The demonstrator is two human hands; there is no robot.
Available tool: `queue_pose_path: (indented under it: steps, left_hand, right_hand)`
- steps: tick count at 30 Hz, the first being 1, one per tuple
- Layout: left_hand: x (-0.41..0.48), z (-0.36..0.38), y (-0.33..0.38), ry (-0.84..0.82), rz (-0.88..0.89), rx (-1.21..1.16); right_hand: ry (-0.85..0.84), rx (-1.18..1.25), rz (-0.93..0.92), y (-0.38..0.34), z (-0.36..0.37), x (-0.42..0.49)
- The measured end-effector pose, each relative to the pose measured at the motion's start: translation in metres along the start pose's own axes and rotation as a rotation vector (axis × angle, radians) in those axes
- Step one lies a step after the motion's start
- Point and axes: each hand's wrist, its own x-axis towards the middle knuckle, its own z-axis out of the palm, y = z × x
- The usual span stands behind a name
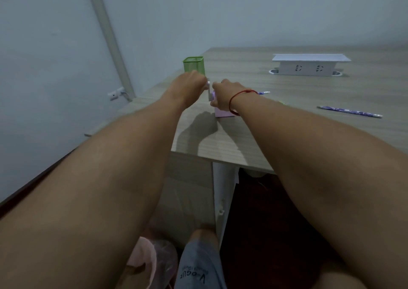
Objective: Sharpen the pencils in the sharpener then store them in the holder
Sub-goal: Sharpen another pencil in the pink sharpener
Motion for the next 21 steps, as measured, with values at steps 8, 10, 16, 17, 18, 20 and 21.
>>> queue_pose_path:
  steps: [8, 10, 16, 17, 18, 20, 21]
  left_hand:
    - [-0.036, 0.025, 0.015, -0.027, -0.025, -0.075]
    - [-0.034, 0.025, 0.014, -0.026, -0.029, -0.079]
    - [-0.039, 0.036, 0.025, -0.177, -0.083, -0.048]
    - [-0.037, 0.039, 0.025, -0.199, -0.092, -0.046]
    - [-0.035, 0.041, 0.023, -0.219, -0.097, -0.050]
    - [-0.032, 0.045, 0.018, -0.242, -0.075, -0.066]
    - [-0.029, 0.047, 0.016, -0.249, -0.057, -0.070]
  right_hand:
    - [0.030, -0.062, -0.002, -0.005, 0.001, -0.003]
    - [0.030, -0.057, 0.003, -0.005, 0.003, -0.003]
    - [0.022, -0.066, -0.006, -0.004, 0.002, 0.002]
    - [0.021, -0.066, -0.011, -0.003, 0.003, 0.002]
    - [0.021, -0.071, -0.020, -0.001, 0.003, 0.003]
    - [0.030, -0.070, -0.039, 0.001, 0.004, 0.004]
    - [0.037, -0.069, -0.050, 0.002, 0.004, 0.005]
